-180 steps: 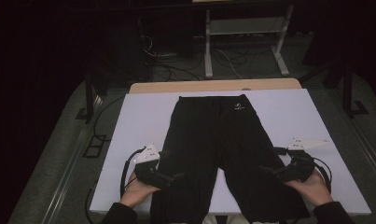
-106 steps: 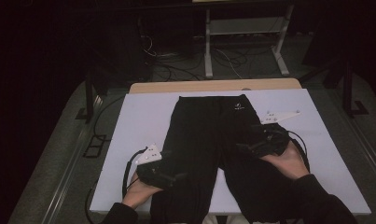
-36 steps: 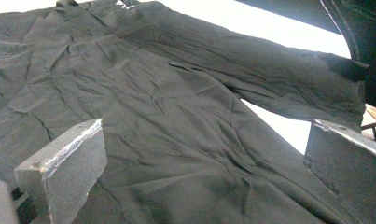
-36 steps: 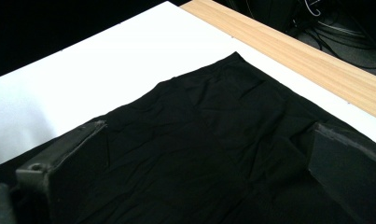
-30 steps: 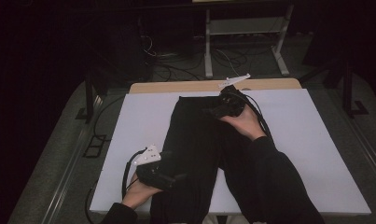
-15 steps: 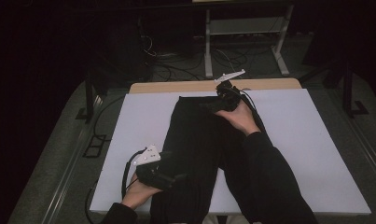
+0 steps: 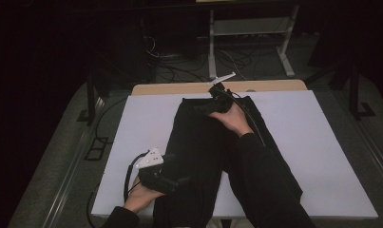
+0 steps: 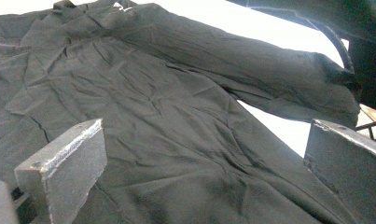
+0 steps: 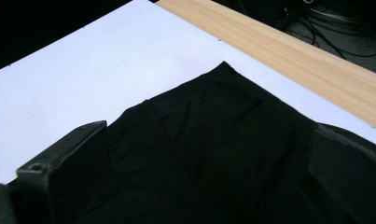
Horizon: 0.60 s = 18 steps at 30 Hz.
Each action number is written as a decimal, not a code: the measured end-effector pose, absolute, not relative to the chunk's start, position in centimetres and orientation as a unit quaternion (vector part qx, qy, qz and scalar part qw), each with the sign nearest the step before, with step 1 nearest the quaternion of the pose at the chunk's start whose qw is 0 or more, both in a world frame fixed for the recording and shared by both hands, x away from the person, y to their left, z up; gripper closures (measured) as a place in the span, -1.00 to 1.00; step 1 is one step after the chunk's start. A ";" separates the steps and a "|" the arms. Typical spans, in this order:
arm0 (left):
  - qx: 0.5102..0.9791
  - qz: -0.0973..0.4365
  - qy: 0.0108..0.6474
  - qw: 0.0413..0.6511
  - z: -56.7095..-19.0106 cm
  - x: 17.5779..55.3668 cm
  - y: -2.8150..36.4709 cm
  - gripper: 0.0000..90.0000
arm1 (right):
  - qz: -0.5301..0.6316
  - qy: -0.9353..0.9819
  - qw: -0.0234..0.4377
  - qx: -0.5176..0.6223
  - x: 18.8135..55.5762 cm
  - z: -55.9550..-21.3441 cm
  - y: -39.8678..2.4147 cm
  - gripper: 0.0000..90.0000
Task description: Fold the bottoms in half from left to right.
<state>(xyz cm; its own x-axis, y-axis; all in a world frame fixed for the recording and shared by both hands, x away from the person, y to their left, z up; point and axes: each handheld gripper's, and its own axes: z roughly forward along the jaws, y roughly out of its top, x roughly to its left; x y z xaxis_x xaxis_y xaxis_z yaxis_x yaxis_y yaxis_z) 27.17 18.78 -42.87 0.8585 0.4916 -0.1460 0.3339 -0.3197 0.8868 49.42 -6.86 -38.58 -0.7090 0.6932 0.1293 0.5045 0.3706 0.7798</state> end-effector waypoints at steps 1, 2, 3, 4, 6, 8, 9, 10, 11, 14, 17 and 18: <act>0.809 0.075 0.255 0.525 -42.9 27.2 18.8 -1.00 | 0.426 0.820 0.109 0.365 49.5 -38.8 -6.6 -1.00; 0.809 0.075 0.255 0.525 -42.9 27.1 18.8 -1.00 | 0.425 0.821 0.104 0.366 49.7 -39.1 -6.1 -1.00; 0.809 0.075 0.255 0.525 -42.9 27.1 18.8 -1.00 | 0.425 0.821 0.104 0.366 49.7 -39.1 -6.1 -1.00; 0.809 0.075 0.255 0.525 -42.9 27.2 18.8 -1.00 | 0.425 0.822 0.103 0.366 49.9 -39.3 -5.6 -1.00; 0.809 0.075 0.255 0.525 -42.9 27.2 18.8 -1.00 | 0.426 0.822 0.102 0.363 50.1 -39.5 -5.2 -1.00; 0.809 0.075 0.255 0.525 -42.9 27.2 18.8 -1.00 | 0.426 0.821 0.101 0.365 50.3 -39.7 -4.8 -1.00; 0.809 0.075 0.255 0.525 -42.9 27.2 18.8 -1.00 | 0.426 0.821 0.101 0.365 50.3 -39.7 -4.8 -1.00; 0.808 0.075 0.255 0.525 -42.9 27.2 18.8 -1.00 | 0.426 0.820 0.100 0.368 50.6 -39.8 -4.4 -1.00; 0.808 0.074 0.255 0.525 -42.9 27.2 18.8 -1.00 | 0.426 0.820 0.100 0.368 50.6 -39.8 -4.4 -1.00; 0.807 0.074 0.257 0.526 -42.9 27.2 18.8 -1.00 | 0.424 0.818 0.104 0.374 51.0 -40.1 -3.6 -1.00; 0.807 0.074 0.256 0.527 -42.9 27.2 18.8 -1.00 | 0.426 0.818 0.107 0.372 51.1 -40.2 -3.2 -1.00; 0.807 0.074 0.257 0.526 -42.9 27.2 18.8 -1.00 | 0.429 0.816 0.112 0.372 51.2 -40.3 -2.9 -0.93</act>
